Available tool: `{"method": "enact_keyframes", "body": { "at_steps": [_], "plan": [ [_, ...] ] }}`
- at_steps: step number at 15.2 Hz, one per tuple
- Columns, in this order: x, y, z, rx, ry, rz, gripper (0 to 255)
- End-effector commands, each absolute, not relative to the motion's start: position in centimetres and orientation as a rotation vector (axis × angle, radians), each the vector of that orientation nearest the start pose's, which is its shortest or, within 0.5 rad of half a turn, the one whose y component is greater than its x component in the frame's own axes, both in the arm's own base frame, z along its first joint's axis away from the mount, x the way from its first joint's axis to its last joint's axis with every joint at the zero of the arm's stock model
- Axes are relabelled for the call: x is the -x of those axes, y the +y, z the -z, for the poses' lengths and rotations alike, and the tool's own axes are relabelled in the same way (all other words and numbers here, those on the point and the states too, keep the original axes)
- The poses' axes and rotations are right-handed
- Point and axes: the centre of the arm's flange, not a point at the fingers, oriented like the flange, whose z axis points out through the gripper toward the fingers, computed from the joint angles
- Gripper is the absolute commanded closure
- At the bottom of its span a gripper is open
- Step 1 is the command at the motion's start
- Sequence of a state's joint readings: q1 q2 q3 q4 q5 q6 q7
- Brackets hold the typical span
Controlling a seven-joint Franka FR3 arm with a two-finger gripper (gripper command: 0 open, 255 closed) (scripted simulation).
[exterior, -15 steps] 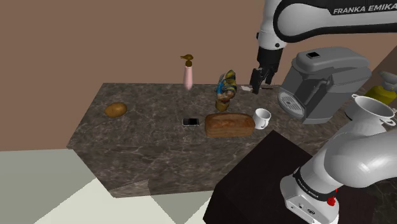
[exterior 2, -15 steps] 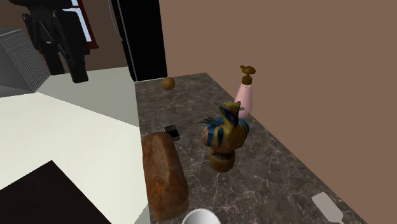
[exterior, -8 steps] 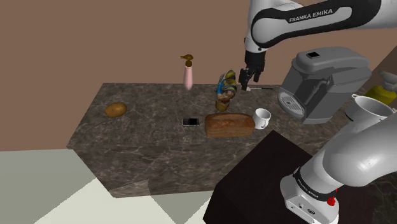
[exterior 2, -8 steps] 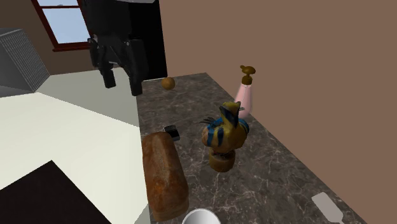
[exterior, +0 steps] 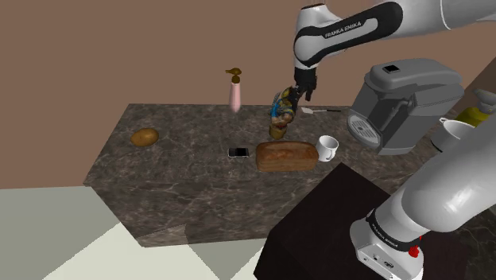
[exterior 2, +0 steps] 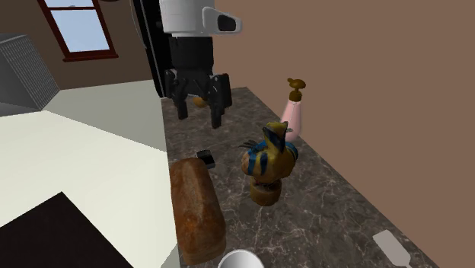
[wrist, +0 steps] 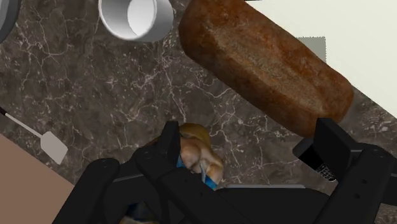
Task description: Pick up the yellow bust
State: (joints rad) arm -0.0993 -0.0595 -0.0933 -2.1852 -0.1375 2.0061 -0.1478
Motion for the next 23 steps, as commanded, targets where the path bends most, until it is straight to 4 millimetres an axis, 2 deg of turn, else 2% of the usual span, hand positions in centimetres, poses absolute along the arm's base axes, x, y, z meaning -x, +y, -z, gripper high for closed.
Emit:
{"method": "enact_keyframes", "body": {
  "at_steps": [1,7,15,17,18,23],
  "plan": [
    [-51.8,-11.9,-39.2,3.231,-0.037,-0.221,0],
    [-57.5,-15.7,-35.4,3.238,-0.043,-0.221,0],
    [-57.8,-15.9,-31.3,3.238,-0.044,-0.221,0],
    [-57.8,-15.9,-31.3,3.238,-0.044,-0.221,0],
    [-57.7,-15.9,-31.3,3.238,-0.044,-0.221,255],
    [-57.7,-15.9,-31.3,3.238,-0.044,-0.221,255]
  ]
}}
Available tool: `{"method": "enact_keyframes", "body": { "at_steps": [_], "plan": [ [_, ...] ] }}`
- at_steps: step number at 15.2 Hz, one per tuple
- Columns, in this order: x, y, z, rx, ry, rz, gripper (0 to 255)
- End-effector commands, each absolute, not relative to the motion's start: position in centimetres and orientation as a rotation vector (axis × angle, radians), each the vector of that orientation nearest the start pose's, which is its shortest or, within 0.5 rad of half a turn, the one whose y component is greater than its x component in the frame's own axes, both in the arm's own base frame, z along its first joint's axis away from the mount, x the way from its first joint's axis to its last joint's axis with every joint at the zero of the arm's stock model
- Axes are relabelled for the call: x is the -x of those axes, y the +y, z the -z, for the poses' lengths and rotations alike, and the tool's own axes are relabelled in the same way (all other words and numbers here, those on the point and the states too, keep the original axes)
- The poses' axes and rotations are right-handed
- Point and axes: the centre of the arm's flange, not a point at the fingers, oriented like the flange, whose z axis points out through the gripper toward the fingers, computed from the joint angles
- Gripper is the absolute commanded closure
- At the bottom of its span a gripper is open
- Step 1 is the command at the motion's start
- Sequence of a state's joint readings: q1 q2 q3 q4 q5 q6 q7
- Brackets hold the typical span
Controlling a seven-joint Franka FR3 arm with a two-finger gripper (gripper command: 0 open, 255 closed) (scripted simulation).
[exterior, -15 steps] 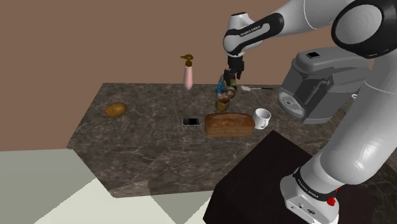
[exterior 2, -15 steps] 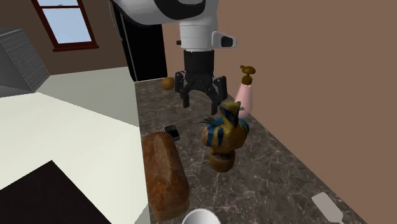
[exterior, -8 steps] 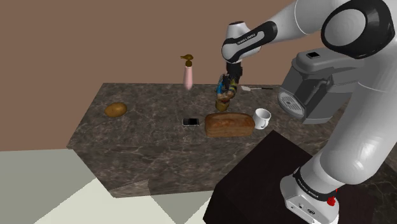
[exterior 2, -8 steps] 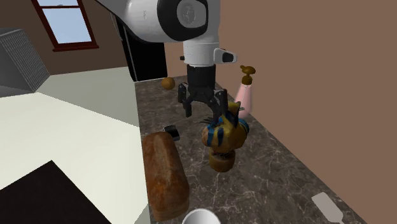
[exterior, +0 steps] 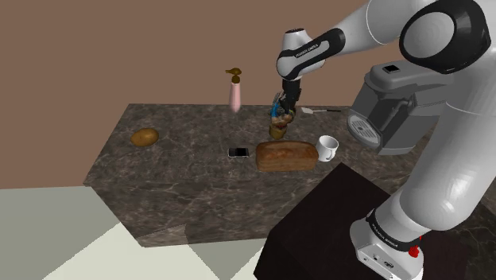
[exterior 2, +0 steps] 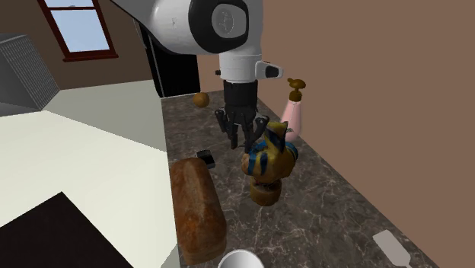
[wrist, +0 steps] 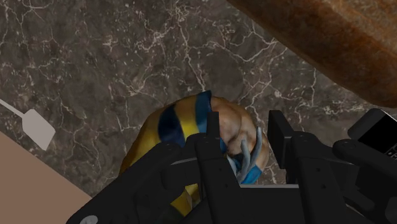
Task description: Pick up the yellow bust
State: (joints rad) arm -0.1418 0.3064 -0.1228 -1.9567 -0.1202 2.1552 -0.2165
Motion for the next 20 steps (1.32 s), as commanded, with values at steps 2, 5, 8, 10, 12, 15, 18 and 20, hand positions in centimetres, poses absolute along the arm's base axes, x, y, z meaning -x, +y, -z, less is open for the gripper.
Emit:
{"method": "enact_keyframes", "body": {
  "at_steps": [2,5,8,10,12,15,18,20],
  "plan": [
    [-57.7,-15.9,-31.3,3.238,-0.044,-0.221,255],
    [-57.8,-15.9,-31.8,3.238,-0.044,-0.221,255],
    [-57.8,-15.9,-33.4,3.238,-0.044,-0.221,255],
    [-57.8,-15.9,-34.5,3.238,-0.044,-0.221,255],
    [-57.8,-15.9,-35.5,3.238,-0.044,-0.221,255],
    [-57.8,-15.9,-37.1,3.238,-0.044,-0.221,255],
    [-57.8,-15.9,-38.7,3.238,-0.044,-0.221,255],
    [-57.8,-15.9,-39.3,3.238,-0.044,-0.221,255]
  ]
}}
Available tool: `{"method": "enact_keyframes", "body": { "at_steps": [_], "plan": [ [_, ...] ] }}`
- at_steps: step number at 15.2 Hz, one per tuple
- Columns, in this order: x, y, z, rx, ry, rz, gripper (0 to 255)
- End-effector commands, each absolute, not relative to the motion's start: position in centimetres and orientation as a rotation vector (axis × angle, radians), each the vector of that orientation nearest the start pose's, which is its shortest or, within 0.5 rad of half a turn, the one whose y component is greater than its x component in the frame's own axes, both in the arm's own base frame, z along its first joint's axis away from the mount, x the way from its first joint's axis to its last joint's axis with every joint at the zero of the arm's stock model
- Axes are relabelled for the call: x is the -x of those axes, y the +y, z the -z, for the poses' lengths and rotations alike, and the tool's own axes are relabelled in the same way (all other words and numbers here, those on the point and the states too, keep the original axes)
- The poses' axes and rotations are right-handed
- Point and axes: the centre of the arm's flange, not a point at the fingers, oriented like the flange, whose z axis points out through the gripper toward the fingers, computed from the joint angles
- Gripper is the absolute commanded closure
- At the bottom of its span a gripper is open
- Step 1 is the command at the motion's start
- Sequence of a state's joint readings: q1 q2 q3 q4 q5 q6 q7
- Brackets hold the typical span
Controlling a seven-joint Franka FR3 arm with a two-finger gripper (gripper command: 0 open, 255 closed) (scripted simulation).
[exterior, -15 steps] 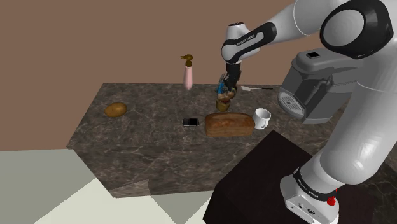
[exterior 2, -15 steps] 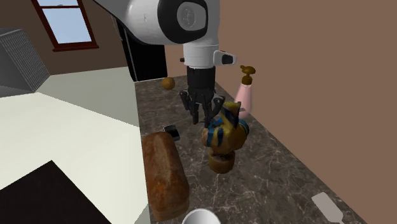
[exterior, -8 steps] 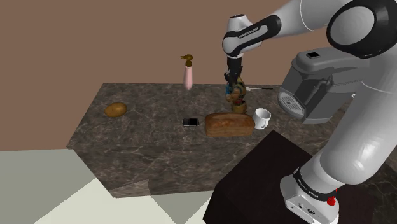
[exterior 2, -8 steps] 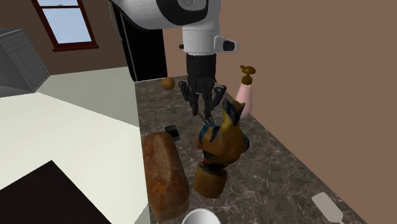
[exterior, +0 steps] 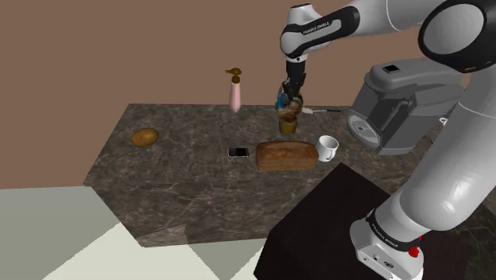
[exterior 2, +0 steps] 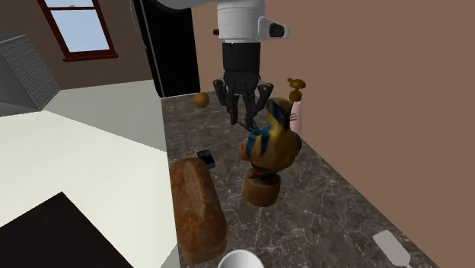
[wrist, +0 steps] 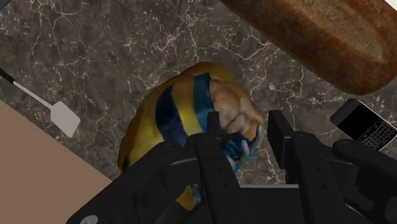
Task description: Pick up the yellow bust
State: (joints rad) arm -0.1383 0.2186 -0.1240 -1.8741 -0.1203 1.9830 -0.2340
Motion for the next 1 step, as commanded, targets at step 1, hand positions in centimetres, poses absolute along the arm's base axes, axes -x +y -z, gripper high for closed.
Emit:
{"method": "enact_keyframes", "body": {
  "at_steps": [1],
  "plan": [
    [-57.76,-15.89,-39.30,3.238,-0.044,-0.221,255]
  ]
}}
